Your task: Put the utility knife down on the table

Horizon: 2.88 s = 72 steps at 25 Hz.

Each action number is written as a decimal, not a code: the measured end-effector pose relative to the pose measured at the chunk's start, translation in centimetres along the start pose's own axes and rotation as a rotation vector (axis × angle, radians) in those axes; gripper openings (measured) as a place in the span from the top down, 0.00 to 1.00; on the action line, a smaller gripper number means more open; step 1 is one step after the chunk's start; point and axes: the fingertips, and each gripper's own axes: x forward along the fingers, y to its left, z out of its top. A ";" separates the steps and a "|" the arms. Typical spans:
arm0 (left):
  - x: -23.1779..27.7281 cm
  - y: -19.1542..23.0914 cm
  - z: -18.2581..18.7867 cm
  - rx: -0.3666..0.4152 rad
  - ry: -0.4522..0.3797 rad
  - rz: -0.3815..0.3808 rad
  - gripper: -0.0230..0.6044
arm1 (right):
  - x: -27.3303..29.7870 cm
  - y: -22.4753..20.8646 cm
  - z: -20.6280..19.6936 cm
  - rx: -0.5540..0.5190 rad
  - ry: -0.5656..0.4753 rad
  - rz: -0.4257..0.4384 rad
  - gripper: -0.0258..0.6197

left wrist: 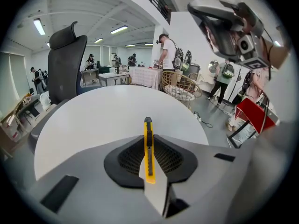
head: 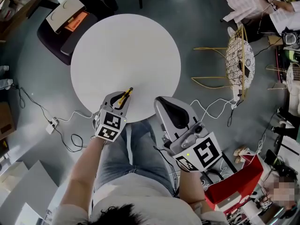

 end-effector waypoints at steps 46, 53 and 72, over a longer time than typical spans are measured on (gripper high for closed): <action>-7.7 2.8 8.0 0.018 -0.188 0.004 0.95 | 2.2 4.9 5.5 -0.100 -0.045 0.015 0.95; -14.9 2.7 15.0 -0.007 -0.414 -0.055 0.95 | 3.4 7.5 7.5 -0.152 -0.072 0.024 0.95; -29.3 1.1 21.9 0.020 -0.743 -0.195 0.95 | 4.9 13.3 8.9 -0.263 -0.079 0.039 0.95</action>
